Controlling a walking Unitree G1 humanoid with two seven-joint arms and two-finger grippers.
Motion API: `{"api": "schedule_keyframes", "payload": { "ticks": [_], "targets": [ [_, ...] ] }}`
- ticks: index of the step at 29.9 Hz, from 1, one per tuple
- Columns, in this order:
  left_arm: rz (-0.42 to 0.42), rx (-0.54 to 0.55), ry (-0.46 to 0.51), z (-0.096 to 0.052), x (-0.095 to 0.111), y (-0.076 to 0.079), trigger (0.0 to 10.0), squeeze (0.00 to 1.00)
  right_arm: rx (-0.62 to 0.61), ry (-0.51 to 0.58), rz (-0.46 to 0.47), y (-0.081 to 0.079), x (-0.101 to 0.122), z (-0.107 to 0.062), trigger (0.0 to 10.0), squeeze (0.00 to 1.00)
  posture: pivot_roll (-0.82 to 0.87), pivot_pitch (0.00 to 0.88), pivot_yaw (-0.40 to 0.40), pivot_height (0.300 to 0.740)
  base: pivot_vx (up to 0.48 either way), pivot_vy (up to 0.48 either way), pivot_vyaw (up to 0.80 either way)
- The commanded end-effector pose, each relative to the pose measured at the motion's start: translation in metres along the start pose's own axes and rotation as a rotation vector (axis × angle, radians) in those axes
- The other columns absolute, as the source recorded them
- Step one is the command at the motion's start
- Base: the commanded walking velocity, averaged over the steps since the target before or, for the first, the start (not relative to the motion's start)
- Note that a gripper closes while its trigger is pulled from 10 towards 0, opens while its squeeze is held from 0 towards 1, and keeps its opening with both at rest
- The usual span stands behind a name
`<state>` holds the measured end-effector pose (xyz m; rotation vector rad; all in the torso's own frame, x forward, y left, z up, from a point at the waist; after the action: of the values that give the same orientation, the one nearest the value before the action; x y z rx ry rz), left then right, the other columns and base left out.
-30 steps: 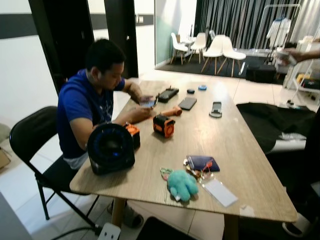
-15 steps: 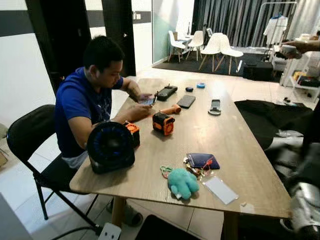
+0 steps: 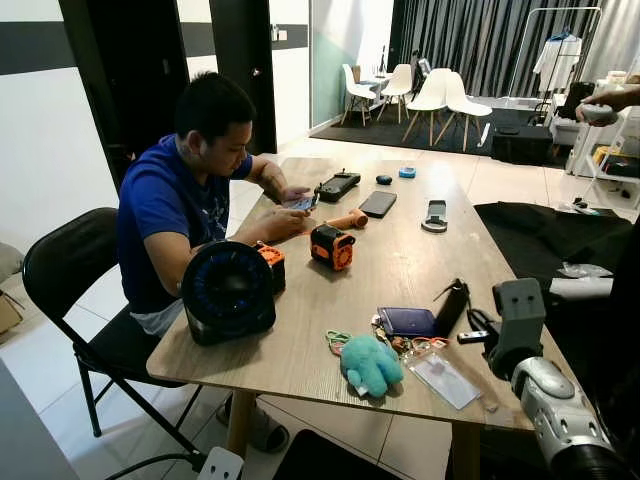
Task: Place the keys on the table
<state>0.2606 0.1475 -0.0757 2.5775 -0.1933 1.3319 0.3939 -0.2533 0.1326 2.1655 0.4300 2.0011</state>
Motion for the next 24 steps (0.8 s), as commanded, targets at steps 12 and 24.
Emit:
{"api": "schedule_keyframes", "payload": {
  "ticks": [12,24],
  "targets": [
    [0.008,-0.017,-0.001,-0.003,-0.003,0.0,10.0,0.0,0.237,-0.077,-0.14,-0.045,-0.012,-0.014,10.0,0.0,0.04,0.011,0.021,0.74,0.0,0.0,0.0],
    [0.01,-0.019,0.002,-0.003,-0.003,0.0,10.0,0.0,0.356,-0.069,-0.189,-0.059,0.001,-0.025,10.0,0.0,0.04,0.018,0.024,0.74,0.0,0.0,0.0]
  ]
}}
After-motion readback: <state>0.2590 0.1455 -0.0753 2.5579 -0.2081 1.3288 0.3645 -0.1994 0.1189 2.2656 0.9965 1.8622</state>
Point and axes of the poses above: a point about 5 cm out from each wrist's last joint towards the gripper, its own z axis pointing out of the wrist towards the gripper, its own x axis along the axis of the wrist's last joint, y = z × x, the point moved 5 cm from there along z, pointing out of the wrist towards the gripper, and after that the axes turned 12 degrees about -z, right-handed, at the moved point
